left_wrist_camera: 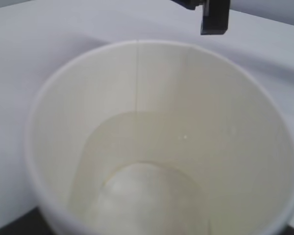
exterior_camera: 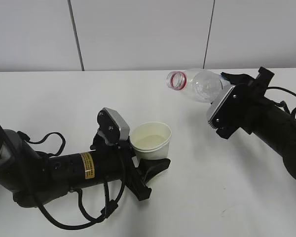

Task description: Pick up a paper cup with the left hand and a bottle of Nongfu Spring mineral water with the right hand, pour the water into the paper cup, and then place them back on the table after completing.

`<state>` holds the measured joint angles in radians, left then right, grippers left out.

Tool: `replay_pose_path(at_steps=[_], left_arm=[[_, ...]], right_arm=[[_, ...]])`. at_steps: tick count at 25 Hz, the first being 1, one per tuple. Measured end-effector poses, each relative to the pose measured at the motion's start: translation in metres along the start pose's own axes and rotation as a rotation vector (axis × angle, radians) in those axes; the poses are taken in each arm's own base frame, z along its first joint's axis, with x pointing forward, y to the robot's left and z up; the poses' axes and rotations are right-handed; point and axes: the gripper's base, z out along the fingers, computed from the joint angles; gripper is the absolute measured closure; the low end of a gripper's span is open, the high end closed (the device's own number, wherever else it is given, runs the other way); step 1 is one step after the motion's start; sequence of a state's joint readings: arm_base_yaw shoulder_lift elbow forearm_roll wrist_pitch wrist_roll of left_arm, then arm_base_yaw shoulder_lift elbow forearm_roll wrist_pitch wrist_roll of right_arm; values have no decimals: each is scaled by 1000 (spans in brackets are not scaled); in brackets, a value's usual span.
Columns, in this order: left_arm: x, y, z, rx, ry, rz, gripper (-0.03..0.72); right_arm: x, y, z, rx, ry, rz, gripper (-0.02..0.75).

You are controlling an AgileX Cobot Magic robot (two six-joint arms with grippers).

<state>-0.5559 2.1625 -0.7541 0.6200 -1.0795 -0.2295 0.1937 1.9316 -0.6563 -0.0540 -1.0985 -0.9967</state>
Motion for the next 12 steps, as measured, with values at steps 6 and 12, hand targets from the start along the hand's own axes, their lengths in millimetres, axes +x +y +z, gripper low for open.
replay_pose_path(at_steps=[6,12], left_arm=[[0,2,0,-20,-5,-11,304],[-1,3,0,-30,-9,-17,304]], right_arm=[[0,0,0,4,4,329,286],[0,0,0,5,3,690,286]])
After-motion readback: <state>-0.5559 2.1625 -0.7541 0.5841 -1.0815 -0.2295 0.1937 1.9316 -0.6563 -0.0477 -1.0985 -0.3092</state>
